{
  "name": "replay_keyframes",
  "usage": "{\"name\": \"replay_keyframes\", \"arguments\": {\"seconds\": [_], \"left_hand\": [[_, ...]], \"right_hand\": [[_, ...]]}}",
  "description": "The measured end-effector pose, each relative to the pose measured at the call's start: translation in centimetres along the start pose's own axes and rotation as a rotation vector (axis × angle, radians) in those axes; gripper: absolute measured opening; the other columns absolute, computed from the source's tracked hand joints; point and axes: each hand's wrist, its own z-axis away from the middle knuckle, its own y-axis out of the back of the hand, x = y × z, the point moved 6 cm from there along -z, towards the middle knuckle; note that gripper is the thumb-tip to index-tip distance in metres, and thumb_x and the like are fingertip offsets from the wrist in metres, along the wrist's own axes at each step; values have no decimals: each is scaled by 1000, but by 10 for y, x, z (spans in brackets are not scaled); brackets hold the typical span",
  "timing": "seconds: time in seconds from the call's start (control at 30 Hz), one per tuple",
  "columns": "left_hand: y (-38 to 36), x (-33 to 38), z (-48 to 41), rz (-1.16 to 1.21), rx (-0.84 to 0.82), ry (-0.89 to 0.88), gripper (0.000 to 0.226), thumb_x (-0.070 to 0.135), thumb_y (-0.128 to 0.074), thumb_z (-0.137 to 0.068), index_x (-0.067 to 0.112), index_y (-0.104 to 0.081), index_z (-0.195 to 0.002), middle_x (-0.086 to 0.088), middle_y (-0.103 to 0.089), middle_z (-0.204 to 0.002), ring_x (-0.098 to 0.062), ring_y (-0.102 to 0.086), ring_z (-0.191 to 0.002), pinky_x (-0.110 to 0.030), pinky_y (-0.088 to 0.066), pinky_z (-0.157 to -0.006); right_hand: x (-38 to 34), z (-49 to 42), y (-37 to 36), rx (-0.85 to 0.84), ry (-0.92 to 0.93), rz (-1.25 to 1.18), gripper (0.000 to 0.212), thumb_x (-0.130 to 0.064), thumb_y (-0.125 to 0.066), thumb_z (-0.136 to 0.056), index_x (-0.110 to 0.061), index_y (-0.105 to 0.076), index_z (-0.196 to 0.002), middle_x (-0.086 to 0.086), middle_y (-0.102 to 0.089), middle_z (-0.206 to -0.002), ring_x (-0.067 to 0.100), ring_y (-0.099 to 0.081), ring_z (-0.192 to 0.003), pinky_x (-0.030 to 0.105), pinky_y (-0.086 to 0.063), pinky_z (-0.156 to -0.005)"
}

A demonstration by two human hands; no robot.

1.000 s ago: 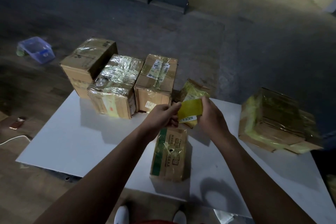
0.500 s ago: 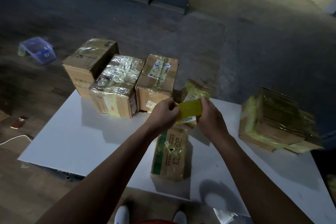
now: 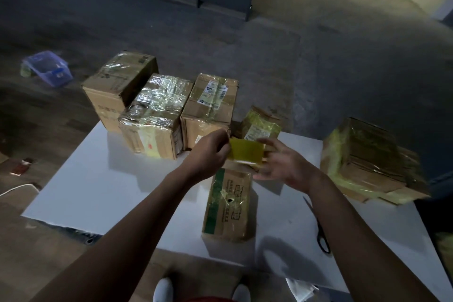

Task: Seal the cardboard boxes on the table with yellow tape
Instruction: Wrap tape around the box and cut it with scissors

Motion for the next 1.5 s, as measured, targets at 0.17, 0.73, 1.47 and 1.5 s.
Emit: {"name": "replay_keyframes", "arguments": {"seconds": [0.17, 0.73, 1.47, 1.5], "left_hand": [[-6, 9, 8, -125, -91, -279, 7, 5, -55, -91, 7, -52, -86, 0, -51, -87, -21, -55, -76, -37, -51, -65], [-17, -37, 8, 300, -232, 264, 19, 22, -55, -96, 7, -67, -96, -5, -70, -86, -12, -67, -75, -17, -52, -60], [-36, -56, 22, 853, -166, 711, 14, 9, -58, -94, 2, -57, -82, -6, -52, -58, -11, -53, -50, -20, -48, -48], [-36, -57, 22, 858, -167, 718, 14, 8, -57, -94, 3, -56, -81, -7, -49, -61, -12, -51, -51, -20, -48, -48]], "right_hand": [[31, -2, 3, 40, -258, 61, 42, -49, -45, -95, -17, -56, -120, 18, -67, -113, 34, -67, -99, 41, -53, -75], [7, -3, 10, 297, 124, 434, 49, 7, -61, -85, -24, -47, -120, 8, -59, -112, 16, -60, -93, 30, -56, -71], [-2, -2, -15, 401, 452, 954, 38, -1, -57, -87, -6, -49, -124, 15, -56, -109, 23, -51, -95, 28, -36, -71], [-1, -3, -16, 403, 450, 968, 38, 0, -57, -87, -5, -49, -124, 16, -56, -110, 22, -50, -94, 27, -35, -72]]}}
